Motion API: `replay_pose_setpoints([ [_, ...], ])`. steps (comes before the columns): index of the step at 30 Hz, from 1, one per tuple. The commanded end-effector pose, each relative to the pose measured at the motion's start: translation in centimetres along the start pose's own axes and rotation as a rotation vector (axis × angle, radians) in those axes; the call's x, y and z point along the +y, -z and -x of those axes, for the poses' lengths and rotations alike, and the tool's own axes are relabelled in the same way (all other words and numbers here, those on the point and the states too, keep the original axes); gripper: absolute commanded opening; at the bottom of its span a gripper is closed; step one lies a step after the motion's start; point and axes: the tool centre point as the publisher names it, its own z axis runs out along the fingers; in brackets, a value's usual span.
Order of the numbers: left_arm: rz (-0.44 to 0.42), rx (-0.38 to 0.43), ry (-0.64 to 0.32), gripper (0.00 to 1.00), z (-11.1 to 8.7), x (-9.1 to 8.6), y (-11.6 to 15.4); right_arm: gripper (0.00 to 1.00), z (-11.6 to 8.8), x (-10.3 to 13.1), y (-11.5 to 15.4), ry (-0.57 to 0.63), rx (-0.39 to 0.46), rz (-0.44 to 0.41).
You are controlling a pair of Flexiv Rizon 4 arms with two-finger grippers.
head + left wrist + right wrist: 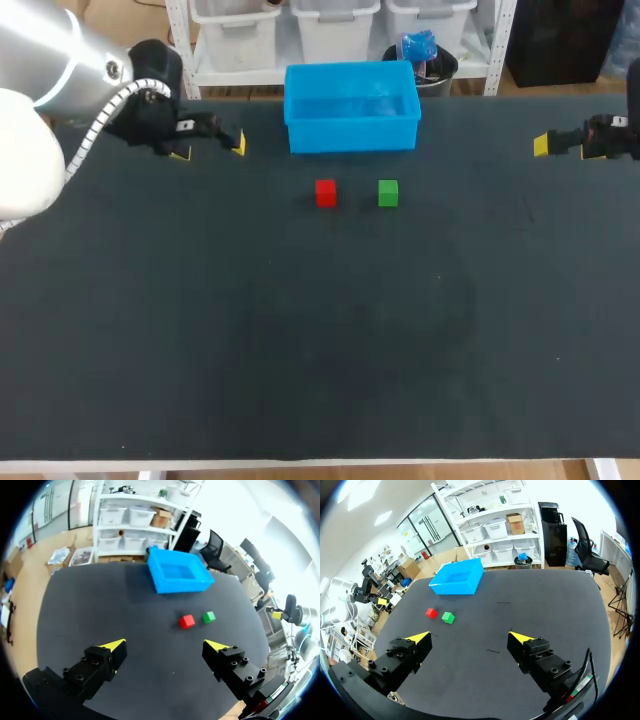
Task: Use the left arm to pick the red cube and place it into the blue plastic box first, then use the right arm to grasp the green cube and put it into the same blue plastic box after the first action is fully finished.
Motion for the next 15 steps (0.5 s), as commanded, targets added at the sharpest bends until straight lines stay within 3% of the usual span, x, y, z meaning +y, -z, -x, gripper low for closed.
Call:
replay_pose_setpoints([
  [1, 0.007, 0.003, 0.000, 1.00, 0.1, -0.1, -0.1, 1.00, 0.0, 0.0, 0.0, 0.000, 0.001, -0.002],
  [6, 0.007, 0.003, 0.000, 1.00, 0.1, -0.1, -0.1, 1.00, 0.0, 0.0, 0.0, 0.000, 0.001, -0.002],
  [15, 0.140, 0.113, 0.076, 1.00, 1.2, -2.5, -3.4, 1.00, 0.0, 0.0, 0.0, 0.000, 0.001, -0.002],
])
